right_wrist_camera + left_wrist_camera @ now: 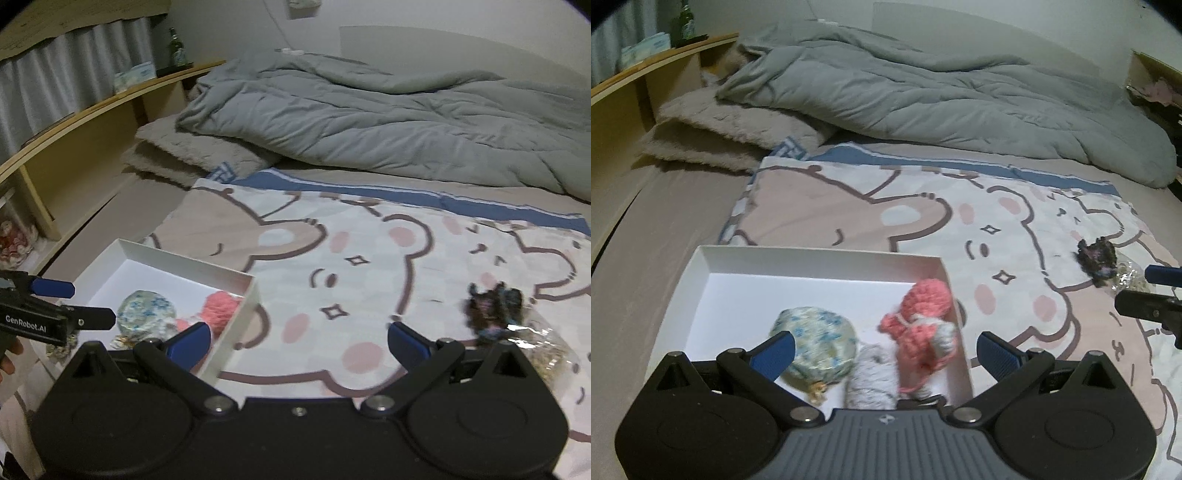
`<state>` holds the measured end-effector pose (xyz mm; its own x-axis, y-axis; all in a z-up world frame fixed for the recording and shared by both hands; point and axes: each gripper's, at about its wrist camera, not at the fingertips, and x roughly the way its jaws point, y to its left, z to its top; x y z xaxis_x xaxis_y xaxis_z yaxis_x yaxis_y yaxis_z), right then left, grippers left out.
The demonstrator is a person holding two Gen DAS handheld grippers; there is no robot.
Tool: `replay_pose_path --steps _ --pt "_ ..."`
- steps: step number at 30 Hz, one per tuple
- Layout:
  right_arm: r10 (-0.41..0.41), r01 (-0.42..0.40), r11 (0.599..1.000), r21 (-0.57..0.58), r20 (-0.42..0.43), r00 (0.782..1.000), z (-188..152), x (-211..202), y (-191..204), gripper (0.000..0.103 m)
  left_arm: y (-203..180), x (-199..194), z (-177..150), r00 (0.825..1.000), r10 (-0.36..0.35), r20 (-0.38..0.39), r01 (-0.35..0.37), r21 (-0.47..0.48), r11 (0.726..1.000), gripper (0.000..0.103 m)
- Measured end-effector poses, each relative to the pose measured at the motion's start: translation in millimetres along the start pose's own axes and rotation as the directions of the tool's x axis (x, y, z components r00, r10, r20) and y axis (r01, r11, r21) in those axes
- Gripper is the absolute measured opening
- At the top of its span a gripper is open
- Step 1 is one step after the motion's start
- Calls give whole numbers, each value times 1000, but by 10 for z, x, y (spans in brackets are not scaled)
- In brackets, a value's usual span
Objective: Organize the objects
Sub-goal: 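Withdraw both tools from the box toward the crocheted piece and cord bag, then lower both tools toward the dark crocheted piece and the clear cord bag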
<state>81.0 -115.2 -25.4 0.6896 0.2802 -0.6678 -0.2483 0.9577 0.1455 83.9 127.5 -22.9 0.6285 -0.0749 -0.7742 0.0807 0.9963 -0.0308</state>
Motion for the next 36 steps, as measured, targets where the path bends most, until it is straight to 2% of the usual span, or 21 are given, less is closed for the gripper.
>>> replay_pose_path --steps 13,26,36 --pt "-98 97 994 53 14 995 -147 -281 -626 103 -537 154 126 998 -65 2 65 51 997 103" --pt "-154 150 981 125 26 988 -210 -395 -1162 103 -1231 345 296 990 -141 22 138 99 985 103" --pt "-247 239 960 146 39 968 -261 -396 -1621 103 -1722 604 424 978 -202 48 195 124 973 103"
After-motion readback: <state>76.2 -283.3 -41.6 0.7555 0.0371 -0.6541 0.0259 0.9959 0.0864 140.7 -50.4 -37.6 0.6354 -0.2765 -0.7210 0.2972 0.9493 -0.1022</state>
